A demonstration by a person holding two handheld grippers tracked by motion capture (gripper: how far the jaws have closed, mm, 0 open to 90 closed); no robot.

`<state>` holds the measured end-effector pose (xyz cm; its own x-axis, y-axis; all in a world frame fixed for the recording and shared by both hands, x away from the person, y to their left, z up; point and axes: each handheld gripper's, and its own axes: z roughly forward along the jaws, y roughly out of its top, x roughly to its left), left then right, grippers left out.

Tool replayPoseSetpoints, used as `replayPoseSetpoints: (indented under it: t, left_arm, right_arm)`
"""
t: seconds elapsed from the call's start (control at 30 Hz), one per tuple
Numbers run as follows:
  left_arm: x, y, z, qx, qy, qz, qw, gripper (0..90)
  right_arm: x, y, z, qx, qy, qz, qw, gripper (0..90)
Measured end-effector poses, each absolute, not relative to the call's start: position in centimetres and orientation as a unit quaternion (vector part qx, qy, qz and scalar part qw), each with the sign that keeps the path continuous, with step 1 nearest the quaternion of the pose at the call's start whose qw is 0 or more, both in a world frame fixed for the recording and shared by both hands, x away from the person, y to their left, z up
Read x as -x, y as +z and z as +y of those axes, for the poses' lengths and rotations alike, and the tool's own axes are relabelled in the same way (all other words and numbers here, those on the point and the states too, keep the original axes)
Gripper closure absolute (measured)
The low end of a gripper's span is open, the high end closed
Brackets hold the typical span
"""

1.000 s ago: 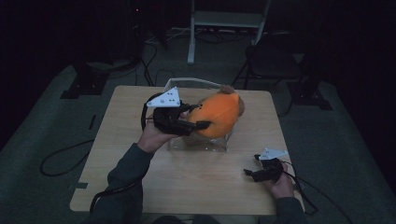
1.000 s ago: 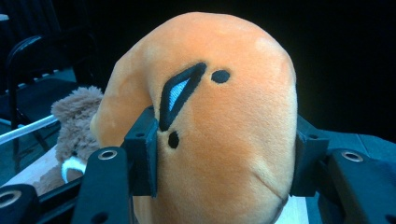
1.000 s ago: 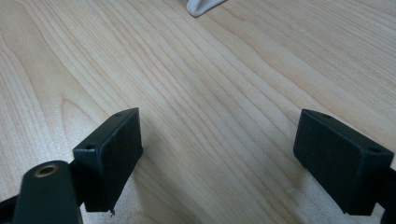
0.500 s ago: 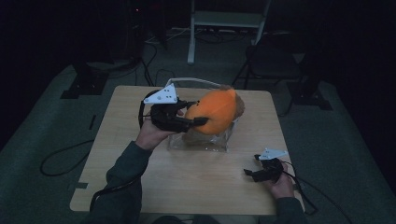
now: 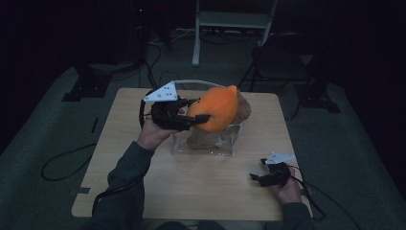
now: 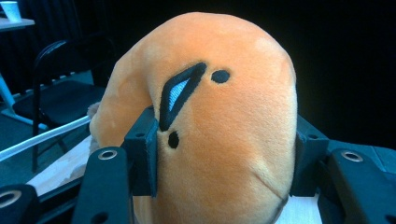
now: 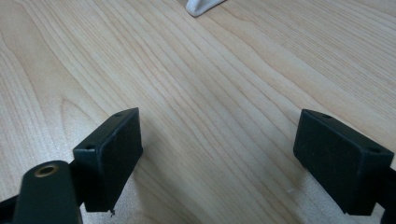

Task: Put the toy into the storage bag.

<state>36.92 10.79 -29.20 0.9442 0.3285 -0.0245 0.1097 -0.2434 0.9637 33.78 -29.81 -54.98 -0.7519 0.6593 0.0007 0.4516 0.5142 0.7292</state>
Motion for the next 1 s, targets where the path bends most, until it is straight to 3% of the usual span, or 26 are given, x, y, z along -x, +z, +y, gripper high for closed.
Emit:
replayPoseSetpoints:
  t: [1.0]
  left_arm:
    - [-37.9, -28.4, 11.9, -0.770, 0.107, 0.155, 0.609, 42.0]
  right_arm:
    - [-33.8, -55.0, -29.8, -0.324, 0.372, 0.858, 0.140, 14.6]
